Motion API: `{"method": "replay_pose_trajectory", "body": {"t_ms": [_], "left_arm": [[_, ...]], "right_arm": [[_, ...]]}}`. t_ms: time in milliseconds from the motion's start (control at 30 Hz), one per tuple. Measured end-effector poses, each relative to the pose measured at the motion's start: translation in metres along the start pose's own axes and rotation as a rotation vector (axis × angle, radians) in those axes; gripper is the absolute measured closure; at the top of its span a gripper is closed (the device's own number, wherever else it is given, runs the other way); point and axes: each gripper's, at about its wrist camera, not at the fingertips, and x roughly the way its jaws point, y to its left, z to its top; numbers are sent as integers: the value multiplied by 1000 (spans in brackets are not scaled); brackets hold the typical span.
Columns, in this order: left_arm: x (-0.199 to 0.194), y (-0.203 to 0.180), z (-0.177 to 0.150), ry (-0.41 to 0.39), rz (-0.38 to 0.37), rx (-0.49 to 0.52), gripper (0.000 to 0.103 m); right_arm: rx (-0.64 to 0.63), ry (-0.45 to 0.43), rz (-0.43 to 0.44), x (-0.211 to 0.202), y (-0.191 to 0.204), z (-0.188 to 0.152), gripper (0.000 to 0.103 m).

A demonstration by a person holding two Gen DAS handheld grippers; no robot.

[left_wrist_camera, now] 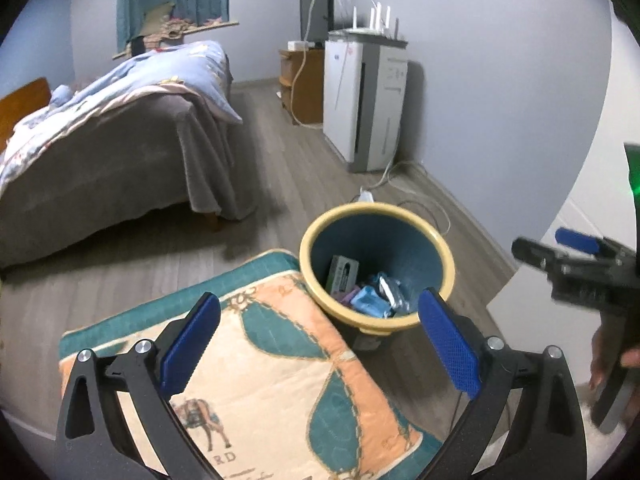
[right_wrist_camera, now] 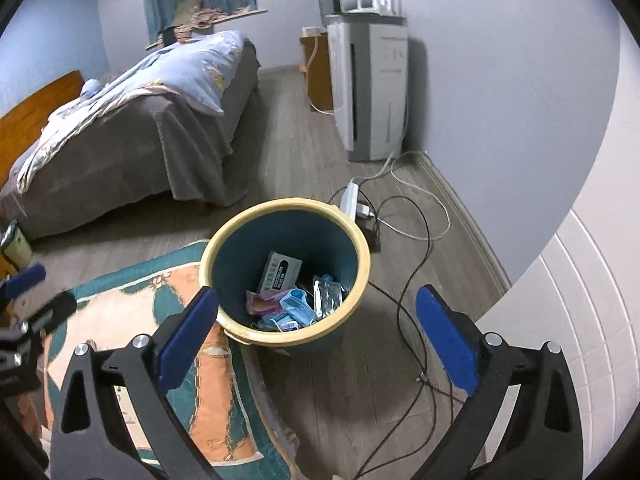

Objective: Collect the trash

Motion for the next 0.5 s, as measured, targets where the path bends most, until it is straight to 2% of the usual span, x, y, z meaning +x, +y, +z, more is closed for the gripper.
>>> {"method": "replay_pose_trajectory", "body": {"t_ms": [167, 333, 500], "left_arm": [[-8, -1, -1, -69, 46, 42, 5], [-8, -5, -2, -80, 62, 93, 5], [-10, -4, -2, -78, 52, 92, 5]], "right_arm": [[-62, -23, -13, -6, 14, -2, 6], [-96, -34, -27, -8, 21, -4, 6], [-82, -34, -32, -9, 20, -5, 6]]}}
